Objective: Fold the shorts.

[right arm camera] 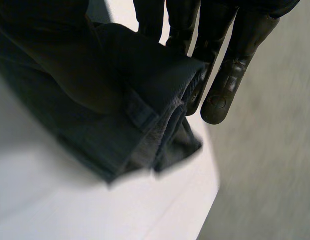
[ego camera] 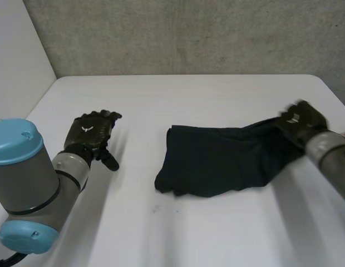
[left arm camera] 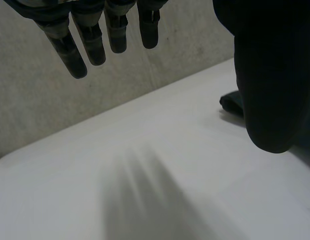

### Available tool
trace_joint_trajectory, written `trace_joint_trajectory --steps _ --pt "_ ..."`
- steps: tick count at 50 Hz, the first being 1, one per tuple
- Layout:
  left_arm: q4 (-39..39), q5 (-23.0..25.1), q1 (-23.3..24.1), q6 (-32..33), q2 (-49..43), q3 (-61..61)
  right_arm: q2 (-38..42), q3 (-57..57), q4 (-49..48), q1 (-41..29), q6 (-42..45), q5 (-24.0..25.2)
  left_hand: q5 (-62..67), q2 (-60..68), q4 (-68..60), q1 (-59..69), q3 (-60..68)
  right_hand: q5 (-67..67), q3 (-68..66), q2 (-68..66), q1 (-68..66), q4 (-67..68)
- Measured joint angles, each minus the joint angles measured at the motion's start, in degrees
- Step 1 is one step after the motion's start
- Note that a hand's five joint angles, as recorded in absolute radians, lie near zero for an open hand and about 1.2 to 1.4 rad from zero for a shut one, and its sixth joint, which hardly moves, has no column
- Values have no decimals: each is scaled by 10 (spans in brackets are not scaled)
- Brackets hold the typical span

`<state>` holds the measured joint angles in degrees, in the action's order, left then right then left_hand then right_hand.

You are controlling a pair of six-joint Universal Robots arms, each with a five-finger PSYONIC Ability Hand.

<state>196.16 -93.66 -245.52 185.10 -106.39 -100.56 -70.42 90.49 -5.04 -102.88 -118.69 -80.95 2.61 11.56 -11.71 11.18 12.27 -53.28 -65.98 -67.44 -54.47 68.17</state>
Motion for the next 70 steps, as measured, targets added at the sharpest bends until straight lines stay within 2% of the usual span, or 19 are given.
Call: trace_joint_trajectory --steps 6,12,15,16,17,21,22,23,28,29,30,33,38,44,54,58,65,69,70 --pt "2 0 2 0 17 8 29 -58 -5 -106 14 48 0 0 0 0 0 0 -14 0 0 0" --pt "3 -1 7 -1 28 34 99 -105 -5 -212 4 164 0 0 0 0 0 -12 -14 1 -6 3" --pt "2 -1 9 -4 26 52 124 -114 -4 -231 -12 204 0 0 0 0 0 163 196 214 158 -216" --pt "2 -1 9 -4 26 53 126 -114 -4 -232 -15 207 0 0 0 0 0 163 196 214 158 -216" --pt "1 -1 12 -6 24 63 131 -117 -4 -234 -30 214 0 0 0 0 0 258 293 319 236 -312" --pt "0 -1 19 -9 15 88 133 -118 -3 -235 -45 218 0 0 0 0 0 295 329 346 266 -349" --pt "-2 0 27 -11 4 110 129 -122 -3 -227 -124 216 0 0 0 0 0 295 329 346 266 -349" --pt "-3 0 32 -12 -4 123 114 -123 -3 -213 -203 206 0 0 0 0 0 493 535 546 426 -545" --pt "-26 1 60 -13 -48 196 60 -127 -6 -166 -416 171 0 0 0 0 0 495 536 547 426 -546" --pt "-26 1 60 -13 -48 196 60 -127 -6 -166 -416 171 0 0 0 0 0 495 536 547 426 -546" --pt "-51 2 78 -13 -84 247 42 -130 -5 -143 -511 153 0 0 0 0 0 495 536 547 426 -546" --pt "-99 2 103 -15 -147 325 39 -139 3 -118 -598 135 0 0 0 0 0 495 536 547 426 -546" --pt "-168 -1 129 -19 -237 417 84 -170 43 -105 -611 118 0 0 0 0 0 495 536 547 426 -546" --pt "-254 -25 140 -27 -341 498 196 -240 127 -104 -537 70 0 0 0 0 0 495 536 547 426 -546" --pt "-325 -63 136 -25 -376 500 275 -276 161 -105 -455 10 0 -3 0 -5 0 500 540 556 442 -546" --pt "-347 -64 137 -26 -345 488 244 -272 158 -105 -444 5 0 -9 0 -14 0 501 544 561 448 -546" --pt "-352 -59 132 -32 -182 462 85 -255 116 -103 -484 -7 0 -9 0 -14 0 503 544 561 448 -546" --pt "-353 -59 113 -34 -99 443 29 -251 100 -98 -507 -28 0 -9 0 -13 0 503 544 561 448 -546" --pt "-359 -56 82 -36 -45 428 -9 -251 101 -87 -517 -53 0 -8 0 -10 0 503 544 561 448 -546"
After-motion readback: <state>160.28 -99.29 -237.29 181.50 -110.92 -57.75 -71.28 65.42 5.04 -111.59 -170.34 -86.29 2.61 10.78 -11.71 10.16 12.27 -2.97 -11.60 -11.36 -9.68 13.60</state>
